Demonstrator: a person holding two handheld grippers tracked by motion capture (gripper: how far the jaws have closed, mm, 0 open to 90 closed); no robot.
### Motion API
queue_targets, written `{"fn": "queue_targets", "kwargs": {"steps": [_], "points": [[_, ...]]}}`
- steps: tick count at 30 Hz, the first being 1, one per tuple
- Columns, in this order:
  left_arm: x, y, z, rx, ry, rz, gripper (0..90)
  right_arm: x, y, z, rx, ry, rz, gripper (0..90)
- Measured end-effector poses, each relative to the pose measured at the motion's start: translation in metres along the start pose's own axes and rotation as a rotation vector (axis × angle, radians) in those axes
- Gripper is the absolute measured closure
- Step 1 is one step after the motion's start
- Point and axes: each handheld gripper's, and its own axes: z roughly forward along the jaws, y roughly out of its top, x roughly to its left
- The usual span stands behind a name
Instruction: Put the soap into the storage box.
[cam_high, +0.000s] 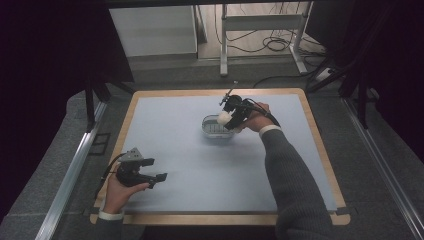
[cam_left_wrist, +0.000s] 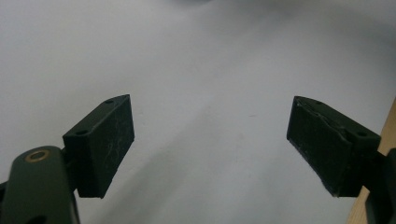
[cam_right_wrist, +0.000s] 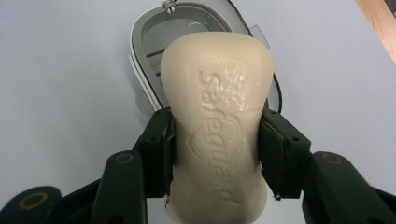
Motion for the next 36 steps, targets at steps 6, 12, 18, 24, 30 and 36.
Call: {"fn": "queue_targets", "kwargs": {"steps": [6, 12, 18, 24, 30, 36], "points": [[-0.001, 0.000, 0.001, 0.000, -0.004, -0.005, 15.5, -0.002, 0.006, 0.004, -0.006, 0.003, -0.017, 49.8], [0.000, 0.000, 0.000, -0.002, -0.002, -0.007, 15.4, -0.003, 0.013, 0.011, 0.005, 0.010, -0.035, 49.8], [0.000, 0.000, -0.001, -0.004, -0.001, -0.008, 15.4, -0.002, 0.020, 0.019, 0.013, -0.002, -0.061, 49.8], [0.000, 0.000, 0.000, 0.000, -0.002, -0.001, 15.4, -0.002, 0.023, 0.028, 0.020, -0.004, -0.088, 49.8], [0.000, 0.000, 0.000, 0.000, 0.001, -0.001, 15.4, 0.001, 0.024, 0.037, 0.036, -0.014, -0.115, 49.6], [-0.001, 0.000, 0.001, 0.005, 0.001, -0.002, 15.4, 0.003, 0.026, 0.043, 0.049, -0.008, -0.138, 48.2]]}}
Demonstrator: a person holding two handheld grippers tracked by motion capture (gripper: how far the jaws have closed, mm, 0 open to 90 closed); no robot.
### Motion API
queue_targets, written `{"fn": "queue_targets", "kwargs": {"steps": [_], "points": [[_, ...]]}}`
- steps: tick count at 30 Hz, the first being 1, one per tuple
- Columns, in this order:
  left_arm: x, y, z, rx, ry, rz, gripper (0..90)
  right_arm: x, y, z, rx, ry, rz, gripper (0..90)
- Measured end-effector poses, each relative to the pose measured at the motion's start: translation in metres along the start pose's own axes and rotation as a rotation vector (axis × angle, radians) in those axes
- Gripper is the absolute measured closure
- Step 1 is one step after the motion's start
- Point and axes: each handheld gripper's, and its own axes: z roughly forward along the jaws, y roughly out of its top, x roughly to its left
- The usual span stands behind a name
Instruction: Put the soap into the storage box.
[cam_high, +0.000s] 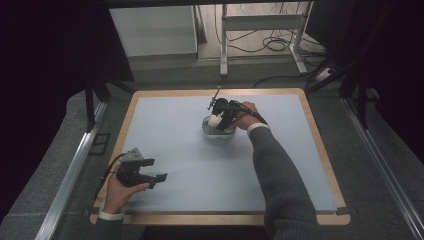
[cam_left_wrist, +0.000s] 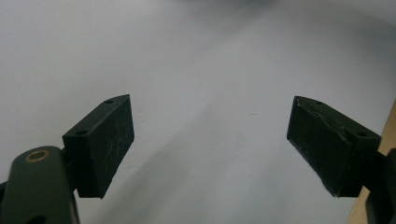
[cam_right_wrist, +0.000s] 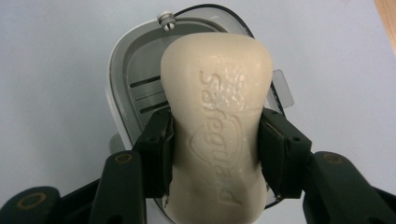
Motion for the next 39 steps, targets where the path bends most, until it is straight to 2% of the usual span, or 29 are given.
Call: {"fn": "queue_targets", "kwargs": {"steps": [7, 8, 10, 13, 16, 21, 26, 31, 39], "points": [[0.000, 0.000, 0.000, 0.000, 0.000, 0.001, 15.4, -0.001, -0.001, -0.009, -0.052, -0.025, 0.055, 44.2], [0.000, 0.000, 0.000, 0.000, -0.001, 0.001, 15.4, -0.002, -0.002, -0.012, -0.076, -0.035, 0.067, 43.3], [0.000, 0.000, 0.000, -0.001, -0.001, 0.000, 15.4, -0.004, -0.005, -0.018, -0.111, -0.030, 0.112, 42.3], [0.000, 0.001, -0.001, -0.003, -0.004, 0.003, 15.4, -0.005, -0.010, -0.025, -0.131, -0.039, 0.164, 40.2], [0.001, 0.001, -0.001, -0.006, -0.007, -0.002, 15.4, -0.004, -0.017, -0.030, -0.164, -0.037, 0.204, 39.2], [0.002, 0.001, -0.002, -0.005, -0.001, -0.010, 15.4, 0.000, -0.028, -0.037, -0.179, -0.037, 0.227, 37.4], [0.002, 0.002, -0.005, -0.017, 0.013, -0.012, 15.4, 0.005, -0.044, -0.039, -0.217, -0.041, 0.256, 35.8], [0.003, 0.002, -0.008, -0.020, 0.017, -0.011, 15.4, 0.012, -0.065, -0.042, -0.252, -0.036, 0.306, 34.5], [0.001, 0.001, -0.008, -0.023, 0.006, -0.002, 15.4, 0.036, -0.105, -0.048, -0.314, -0.051, 0.369, 33.8]]}}
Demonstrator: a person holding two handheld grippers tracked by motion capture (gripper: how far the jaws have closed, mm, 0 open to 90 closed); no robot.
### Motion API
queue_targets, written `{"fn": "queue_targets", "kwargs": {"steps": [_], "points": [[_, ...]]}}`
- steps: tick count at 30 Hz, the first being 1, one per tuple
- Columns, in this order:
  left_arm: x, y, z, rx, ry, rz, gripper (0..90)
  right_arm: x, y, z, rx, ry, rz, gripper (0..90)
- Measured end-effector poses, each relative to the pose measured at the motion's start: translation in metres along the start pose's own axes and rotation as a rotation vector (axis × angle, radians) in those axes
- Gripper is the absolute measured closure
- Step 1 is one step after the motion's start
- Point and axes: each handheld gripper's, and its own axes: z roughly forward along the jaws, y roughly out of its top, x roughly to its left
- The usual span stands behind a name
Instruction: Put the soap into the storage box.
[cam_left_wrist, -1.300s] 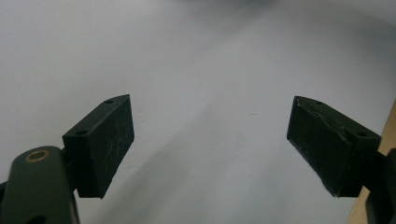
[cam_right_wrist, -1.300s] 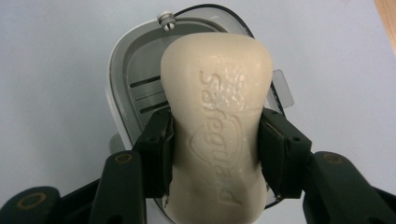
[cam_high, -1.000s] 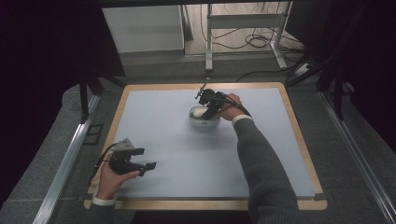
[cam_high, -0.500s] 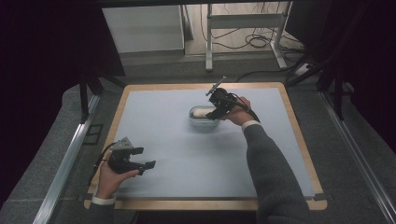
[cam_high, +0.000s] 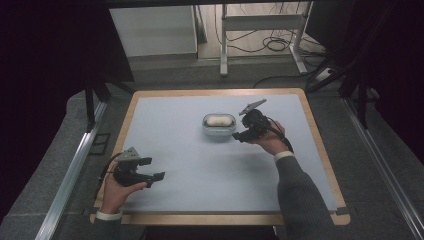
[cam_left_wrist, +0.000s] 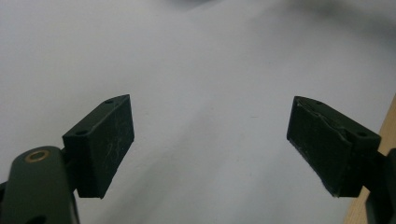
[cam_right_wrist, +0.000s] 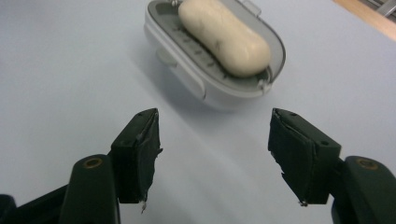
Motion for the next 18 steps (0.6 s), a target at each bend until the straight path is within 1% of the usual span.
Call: {"fn": "queue_targets", "kwargs": {"steps": [2, 4, 5, 7, 9, 11, 14, 17, 18], "points": [[-0.001, 0.000, 0.000, -0.003, 0.001, 0.006, 15.5, 0.002, -0.011, -0.006, -0.014, -0.009, 0.014, 33.7], [-0.002, 0.000, 0.001, 0.000, 0.003, 0.009, 15.5, 0.004, -0.022, -0.012, -0.026, -0.026, 0.010, 33.3], [-0.002, 0.000, 0.001, 0.003, 0.004, 0.007, 15.5, 0.004, -0.028, -0.015, -0.040, -0.024, 0.011, 33.3], [-0.002, -0.001, 0.000, 0.006, 0.006, 0.005, 15.5, 0.006, -0.041, -0.022, -0.079, 0.004, 0.043, 33.3], [-0.002, -0.002, 0.000, 0.007, 0.011, -0.002, 15.5, 0.009, -0.055, -0.026, -0.100, 0.012, 0.060, 33.2], [-0.002, -0.002, 0.000, 0.000, 0.015, 0.001, 15.6, 0.010, -0.067, -0.028, -0.105, -0.002, 0.060, 32.8], [-0.003, -0.002, -0.001, -0.001, 0.016, 0.005, 15.7, 0.012, -0.085, -0.031, -0.115, -0.013, 0.089, 32.5], [-0.004, -0.002, -0.001, 0.001, 0.016, 0.005, 15.7, 0.013, -0.099, -0.032, -0.121, -0.018, 0.111, 32.3], [-0.004, -0.002, 0.000, 0.001, 0.015, 0.005, 15.7, 0.012, -0.101, -0.031, -0.111, -0.024, 0.110, 32.1]]}}
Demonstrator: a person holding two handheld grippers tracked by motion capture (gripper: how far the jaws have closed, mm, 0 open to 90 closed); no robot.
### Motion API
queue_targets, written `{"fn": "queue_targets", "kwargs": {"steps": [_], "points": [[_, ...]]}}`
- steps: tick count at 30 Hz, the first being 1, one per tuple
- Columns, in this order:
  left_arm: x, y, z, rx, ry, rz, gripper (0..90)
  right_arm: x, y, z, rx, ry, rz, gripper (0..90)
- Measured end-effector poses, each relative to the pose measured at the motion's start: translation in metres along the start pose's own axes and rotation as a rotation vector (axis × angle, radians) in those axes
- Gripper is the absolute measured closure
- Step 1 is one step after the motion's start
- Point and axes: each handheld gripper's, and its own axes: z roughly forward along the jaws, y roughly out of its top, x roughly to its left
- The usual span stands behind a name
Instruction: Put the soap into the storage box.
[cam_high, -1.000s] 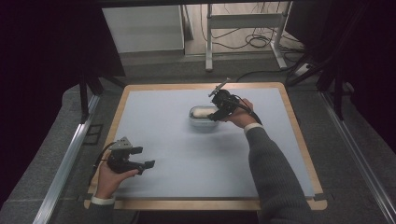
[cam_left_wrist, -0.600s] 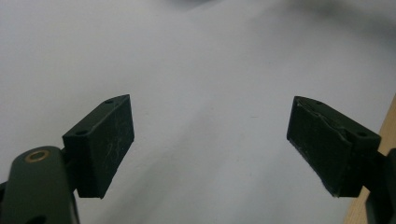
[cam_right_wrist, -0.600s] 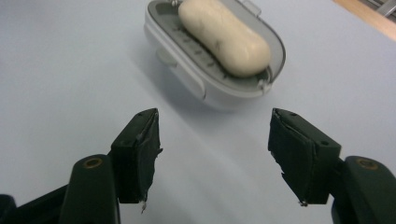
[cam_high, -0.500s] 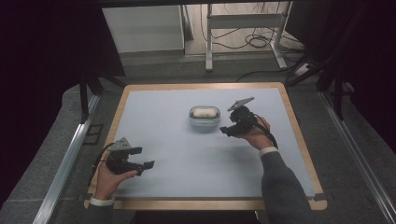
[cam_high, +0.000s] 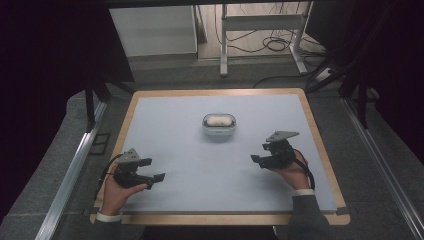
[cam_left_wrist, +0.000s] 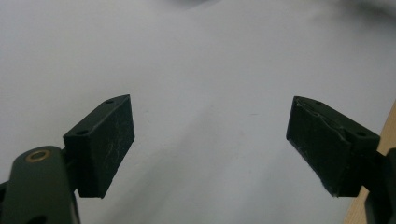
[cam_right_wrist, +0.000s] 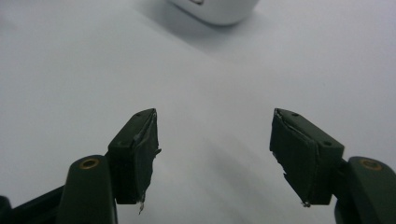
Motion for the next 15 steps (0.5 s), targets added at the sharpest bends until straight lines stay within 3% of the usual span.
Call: {"fn": "queue_targets", "kwargs": {"steps": [2, 10, 15], "points": [[-0.0002, 0.0000, 0.0006, 0.002, 0.000, 0.005, 15.7, -0.0013, -0.0021, 0.0004, 0.033, -0.020, -0.004, 31.5], [-0.0001, 0.0000, 0.0018, 0.006, 0.005, 0.010, 15.7, -0.0048, -0.0053, 0.0026, -0.002, -0.025, 0.035, 30.3], [0.0000, -0.0002, 0.0010, 0.001, 0.010, 0.012, 15.7, -0.0063, -0.0069, 0.0005, -0.034, -0.056, 0.054, 27.9]]}}
